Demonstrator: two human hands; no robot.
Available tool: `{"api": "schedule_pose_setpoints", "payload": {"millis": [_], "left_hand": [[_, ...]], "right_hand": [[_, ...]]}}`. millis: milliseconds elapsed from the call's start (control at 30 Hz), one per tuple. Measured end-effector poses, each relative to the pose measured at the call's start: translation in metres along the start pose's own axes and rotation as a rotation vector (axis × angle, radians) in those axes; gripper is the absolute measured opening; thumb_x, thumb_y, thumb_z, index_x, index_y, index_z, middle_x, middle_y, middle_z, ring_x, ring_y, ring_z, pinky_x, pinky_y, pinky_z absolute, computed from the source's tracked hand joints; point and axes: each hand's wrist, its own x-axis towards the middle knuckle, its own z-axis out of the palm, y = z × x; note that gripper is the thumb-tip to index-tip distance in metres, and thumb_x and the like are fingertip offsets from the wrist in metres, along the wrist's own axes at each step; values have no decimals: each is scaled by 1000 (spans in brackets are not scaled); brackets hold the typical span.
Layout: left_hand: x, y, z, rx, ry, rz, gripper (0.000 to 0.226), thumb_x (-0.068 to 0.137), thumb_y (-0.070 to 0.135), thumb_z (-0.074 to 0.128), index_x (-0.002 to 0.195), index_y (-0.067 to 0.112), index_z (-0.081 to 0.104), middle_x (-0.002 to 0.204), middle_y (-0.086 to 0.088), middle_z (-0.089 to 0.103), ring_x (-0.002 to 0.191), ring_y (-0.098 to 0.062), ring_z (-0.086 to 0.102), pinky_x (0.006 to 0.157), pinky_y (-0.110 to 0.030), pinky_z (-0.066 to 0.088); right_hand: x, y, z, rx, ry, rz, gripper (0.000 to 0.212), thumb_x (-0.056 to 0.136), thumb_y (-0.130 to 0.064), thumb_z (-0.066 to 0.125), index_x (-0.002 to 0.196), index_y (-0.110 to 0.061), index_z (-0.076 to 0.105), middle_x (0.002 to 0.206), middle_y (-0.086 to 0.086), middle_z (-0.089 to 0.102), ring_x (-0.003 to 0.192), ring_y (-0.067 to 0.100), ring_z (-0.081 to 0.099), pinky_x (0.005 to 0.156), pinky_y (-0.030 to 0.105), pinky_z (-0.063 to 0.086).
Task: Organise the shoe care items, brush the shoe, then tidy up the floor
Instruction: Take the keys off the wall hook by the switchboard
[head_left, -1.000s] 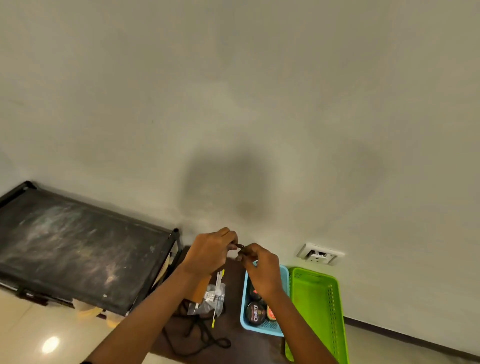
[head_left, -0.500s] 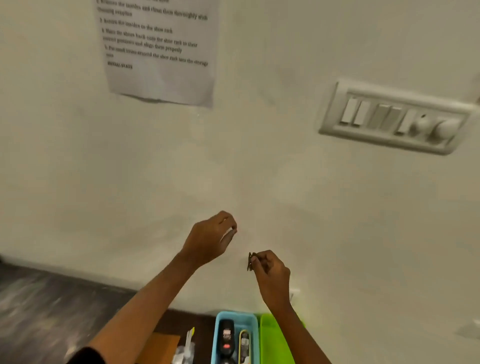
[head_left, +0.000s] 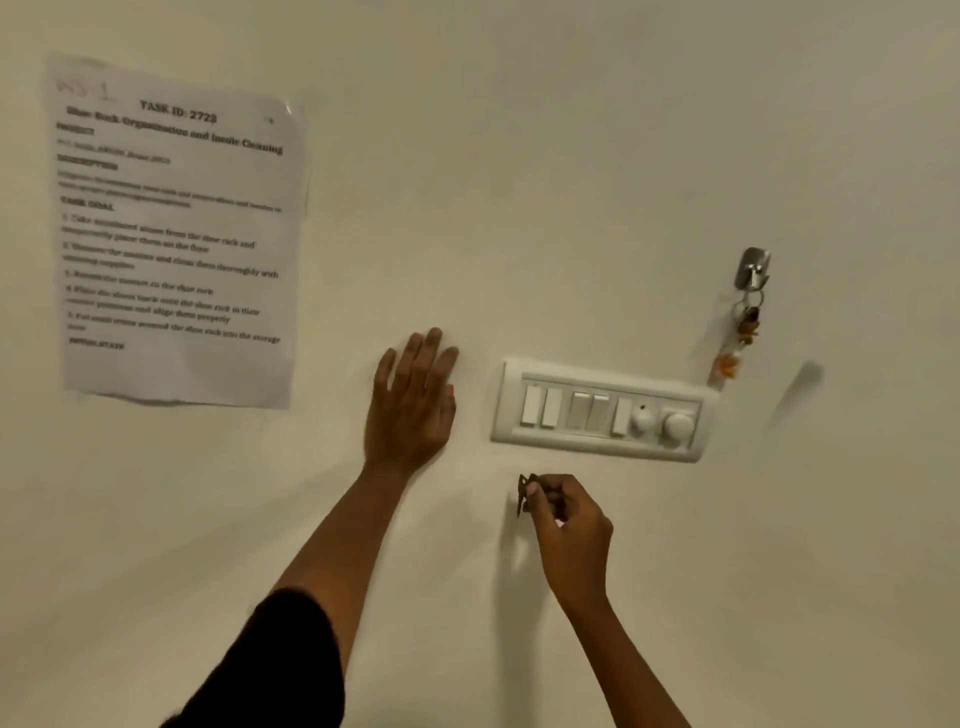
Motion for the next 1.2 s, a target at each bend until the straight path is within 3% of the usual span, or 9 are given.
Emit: {"api": "schedule_pose_setpoints", "payload": {"millis": [200, 333, 600, 667, 833, 1000, 1200], "left_hand": [[-3, -2, 6, 47, 47, 19, 46, 91, 21, 44, 137, 13, 39, 145, -11, 41, 136, -28, 31, 111, -45, 23], [-2, -3, 7, 55, 56, 68, 48, 93, 19, 40, 140, 11, 37, 148, -10, 37, 139, -26, 27, 114, -45, 21], [-1, -1, 6, 48, 113, 84, 47, 92, 17, 39, 138, 8, 40, 146, -12, 40, 137, -28, 30, 112, -46, 23], [-1, -2, 7, 50, 126, 82, 46, 92, 18, 39, 137, 7, 42, 146, -12, 40, 137, -28, 31, 111, -47, 25], [-1, -3, 9, 50, 150, 86, 45, 92, 18, 38, 135, 6, 46, 145, -13, 42, 136, -29, 34, 111, -48, 25], [-1, -3, 9, 55, 162, 88, 45, 92, 18, 38, 135, 6, 47, 144, -14, 43, 135, -30, 36, 110, -49, 27], [-1, -3, 9, 64, 162, 86, 46, 93, 20, 37, 135, 7, 46, 144, -13, 43, 135, -29, 35, 110, -48, 26]], "right_hand": [[63, -25, -19, 98, 258, -12, 4, 90, -15, 61, 85, -14, 62, 77, -3, 65, 71, -2, 59, 66, 7, 44], [96, -36, -31, 192, 335, 1, 11, 89, -12, 59, 79, -18, 58, 78, 5, 69, 77, 17, 69, 73, 26, 54], [168, -47, -90, 78, 571, -30, 10, 85, -14, 57, 78, -21, 55, 68, -7, 66, 72, 20, 69, 77, 43, 56], [187, -48, -107, 57, 653, -24, 3, 85, -17, 59, 83, -17, 57, 72, -2, 66, 73, 20, 67, 75, 41, 56], [219, -54, -134, -76, 735, -57, 13, 87, -16, 59, 94, -6, 63, 85, 8, 68, 79, 21, 65, 74, 29, 51], [237, -65, -139, -255, 652, -112, 16, 87, -14, 61, 96, -1, 66, 90, 10, 69, 80, 18, 62, 69, 14, 37], [242, -67, -142, -321, 547, -135, 19, 88, -12, 61, 101, -1, 68, 95, 14, 71, 87, 23, 66, 71, 14, 39]]}}
